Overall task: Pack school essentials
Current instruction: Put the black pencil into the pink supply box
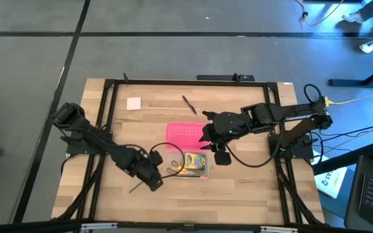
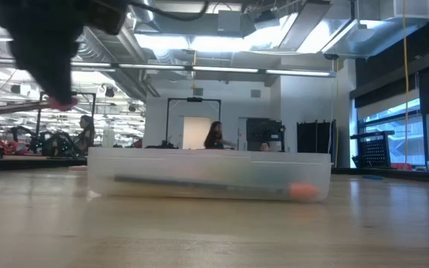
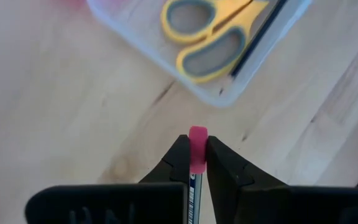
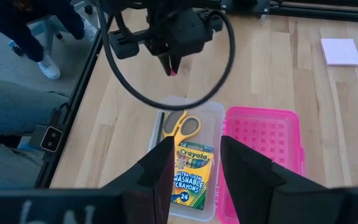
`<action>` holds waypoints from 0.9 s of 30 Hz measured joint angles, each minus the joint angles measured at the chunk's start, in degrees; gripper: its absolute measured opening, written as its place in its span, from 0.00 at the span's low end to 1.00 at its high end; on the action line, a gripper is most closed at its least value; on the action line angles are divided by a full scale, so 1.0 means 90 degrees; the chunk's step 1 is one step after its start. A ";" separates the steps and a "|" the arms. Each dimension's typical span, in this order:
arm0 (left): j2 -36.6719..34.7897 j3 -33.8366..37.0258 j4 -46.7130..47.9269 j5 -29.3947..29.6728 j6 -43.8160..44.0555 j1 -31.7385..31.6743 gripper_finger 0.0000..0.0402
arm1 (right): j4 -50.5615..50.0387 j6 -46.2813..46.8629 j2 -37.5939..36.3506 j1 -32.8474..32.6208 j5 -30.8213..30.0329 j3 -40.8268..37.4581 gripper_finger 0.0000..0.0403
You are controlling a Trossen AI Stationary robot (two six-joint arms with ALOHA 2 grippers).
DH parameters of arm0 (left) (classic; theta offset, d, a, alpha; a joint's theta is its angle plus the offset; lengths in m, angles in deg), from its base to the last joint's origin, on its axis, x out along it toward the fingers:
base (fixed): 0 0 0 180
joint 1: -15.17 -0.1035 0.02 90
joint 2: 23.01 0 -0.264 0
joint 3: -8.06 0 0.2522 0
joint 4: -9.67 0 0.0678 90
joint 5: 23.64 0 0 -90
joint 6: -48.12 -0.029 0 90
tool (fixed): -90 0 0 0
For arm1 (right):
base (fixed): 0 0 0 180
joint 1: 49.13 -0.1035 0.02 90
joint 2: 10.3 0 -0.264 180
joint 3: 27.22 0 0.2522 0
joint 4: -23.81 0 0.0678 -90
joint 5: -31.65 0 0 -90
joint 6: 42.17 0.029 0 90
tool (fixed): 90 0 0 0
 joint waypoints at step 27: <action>-0.0005 -0.0123 -0.1717 -0.0740 -0.4205 -0.1280 0.05 | -0.0153 0.0010 0.0000 -0.0002 -0.0002 0.0000 0.33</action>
